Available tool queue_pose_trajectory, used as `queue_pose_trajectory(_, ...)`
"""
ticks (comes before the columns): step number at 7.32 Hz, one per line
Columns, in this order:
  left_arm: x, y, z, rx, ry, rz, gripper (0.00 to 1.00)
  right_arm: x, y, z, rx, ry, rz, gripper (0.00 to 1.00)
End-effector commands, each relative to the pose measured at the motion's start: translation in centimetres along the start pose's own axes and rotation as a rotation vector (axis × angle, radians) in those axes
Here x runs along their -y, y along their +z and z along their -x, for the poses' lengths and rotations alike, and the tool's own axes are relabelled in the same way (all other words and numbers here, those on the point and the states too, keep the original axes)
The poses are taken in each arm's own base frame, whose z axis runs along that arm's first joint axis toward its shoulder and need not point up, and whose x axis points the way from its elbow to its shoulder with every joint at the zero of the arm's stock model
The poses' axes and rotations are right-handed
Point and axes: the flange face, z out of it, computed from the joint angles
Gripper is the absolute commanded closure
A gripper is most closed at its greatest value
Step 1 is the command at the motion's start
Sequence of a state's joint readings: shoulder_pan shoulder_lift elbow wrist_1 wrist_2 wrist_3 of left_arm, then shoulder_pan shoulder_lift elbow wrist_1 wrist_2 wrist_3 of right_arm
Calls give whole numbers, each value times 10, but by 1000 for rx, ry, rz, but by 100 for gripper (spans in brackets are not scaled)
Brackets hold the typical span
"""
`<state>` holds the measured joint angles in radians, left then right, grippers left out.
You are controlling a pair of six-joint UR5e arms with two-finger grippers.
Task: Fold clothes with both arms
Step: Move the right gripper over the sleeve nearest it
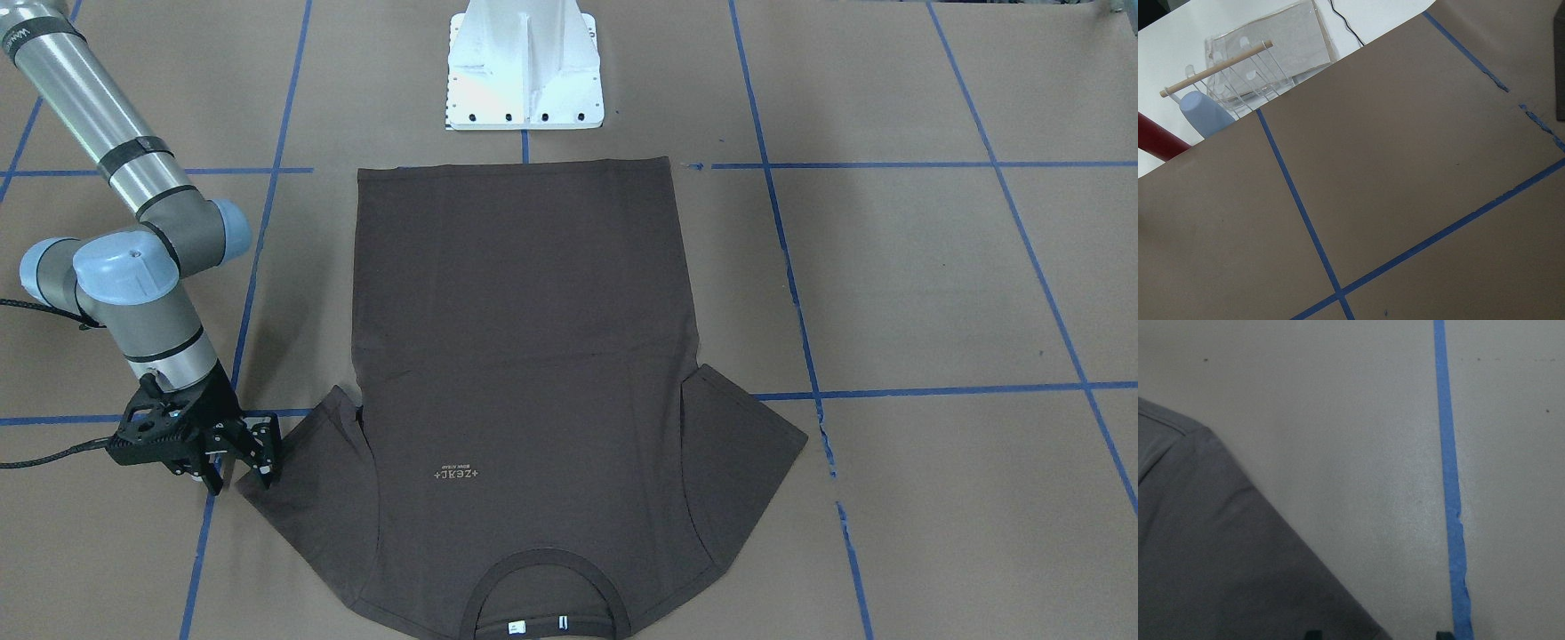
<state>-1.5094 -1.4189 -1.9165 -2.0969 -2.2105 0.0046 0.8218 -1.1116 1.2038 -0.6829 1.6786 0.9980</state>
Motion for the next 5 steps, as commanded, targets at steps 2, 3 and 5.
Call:
queue_pose_trajectory(2, -1, 1, 1, 0, -1, 2, 0, -1, 1, 2, 0, -1, 0, 35)
queue_pose_trajectory(3, -1, 1, 0, -1, 0, 2, 0, -1, 2, 2, -1, 1, 1, 35)
queue_pose_trajectory(5, -1, 1, 1, 0, -2, 3, 0, -5, 5, 5, -5, -1, 2, 35)
